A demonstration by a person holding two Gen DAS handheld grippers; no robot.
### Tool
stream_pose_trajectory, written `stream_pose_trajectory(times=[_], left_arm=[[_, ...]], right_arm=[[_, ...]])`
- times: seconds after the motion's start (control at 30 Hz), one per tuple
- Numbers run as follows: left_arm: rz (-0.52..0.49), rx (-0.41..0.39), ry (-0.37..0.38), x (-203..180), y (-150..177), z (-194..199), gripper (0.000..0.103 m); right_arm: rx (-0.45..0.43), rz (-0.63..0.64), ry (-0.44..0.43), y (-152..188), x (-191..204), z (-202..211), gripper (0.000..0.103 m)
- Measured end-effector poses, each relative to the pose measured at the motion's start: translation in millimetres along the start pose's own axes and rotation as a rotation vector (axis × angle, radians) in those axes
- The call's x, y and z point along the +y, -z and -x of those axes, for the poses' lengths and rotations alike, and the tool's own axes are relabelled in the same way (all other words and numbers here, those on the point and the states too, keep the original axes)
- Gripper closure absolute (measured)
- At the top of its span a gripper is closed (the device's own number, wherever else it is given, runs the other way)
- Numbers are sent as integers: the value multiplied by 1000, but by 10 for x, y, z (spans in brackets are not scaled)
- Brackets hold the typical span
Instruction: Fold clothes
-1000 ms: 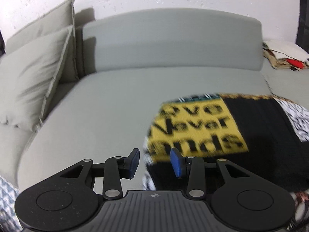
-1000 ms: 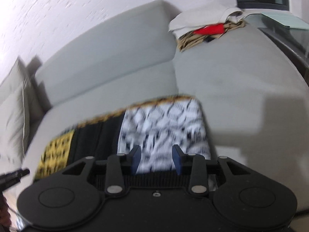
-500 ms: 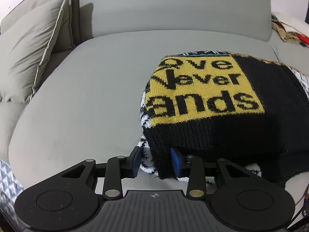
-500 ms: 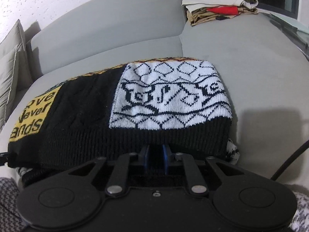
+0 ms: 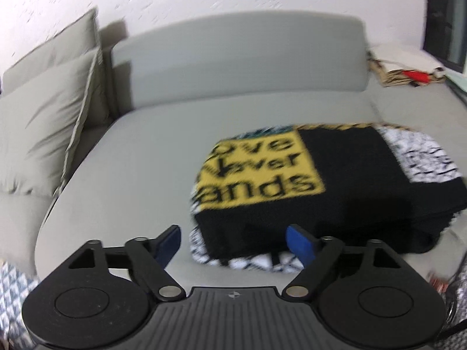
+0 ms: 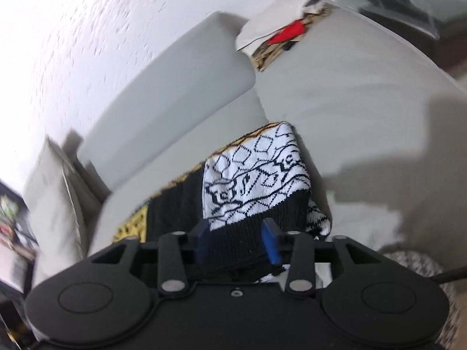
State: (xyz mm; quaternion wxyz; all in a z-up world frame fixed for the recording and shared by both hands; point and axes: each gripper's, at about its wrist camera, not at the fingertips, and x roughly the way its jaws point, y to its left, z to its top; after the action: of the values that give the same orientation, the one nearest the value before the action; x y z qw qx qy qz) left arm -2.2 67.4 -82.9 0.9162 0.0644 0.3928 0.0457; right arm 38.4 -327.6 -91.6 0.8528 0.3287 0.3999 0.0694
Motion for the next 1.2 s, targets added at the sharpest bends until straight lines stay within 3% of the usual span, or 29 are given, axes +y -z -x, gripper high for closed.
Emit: stream_pose_trajectory(times=[0.07, 0.13, 0.33, 0.57, 0.7, 0.8, 0.9, 0.97, 1.03, 1.1, 1.2], left_arm=[[-17, -14, 21, -110, -19, 50, 14], [-28, -2, 31, -213, -5, 19, 13], [-45, 59, 46, -422, 94, -122, 13], [-29, 94, 46, -434, 147, -201, 13], [-23, 97, 42, -419, 151, -224, 13], [-7, 89, 48, -386, 134, -220, 14], [33, 30, 118, -334, 60, -191, 26], [60, 14, 233, -363, -54, -262, 52], [50, 17, 309, -507, -180, -387, 64], [-7, 1, 338, -714, -292, -503, 64], [-133, -16, 339, -1085, -430, -716, 70]], right_arm=[[12, -60, -18, 34, -68, -32, 32], [21, -114, -15, 91, -140, -123, 26], [93, -231, 48, 248, -364, -519, 31], [107, -409, 70, 348, -599, -858, 39], [12, -484, 79, 460, -670, -940, 37], [-132, -548, 51, 531, -752, -940, 39], [-230, -584, 0, 542, -800, -890, 47], [-245, -581, -17, 502, -842, -895, 47], [-252, -591, -29, 471, -871, -928, 45], [-244, -582, -35, 423, -898, -991, 41], [-233, -587, -39, 390, -933, -1032, 58]])
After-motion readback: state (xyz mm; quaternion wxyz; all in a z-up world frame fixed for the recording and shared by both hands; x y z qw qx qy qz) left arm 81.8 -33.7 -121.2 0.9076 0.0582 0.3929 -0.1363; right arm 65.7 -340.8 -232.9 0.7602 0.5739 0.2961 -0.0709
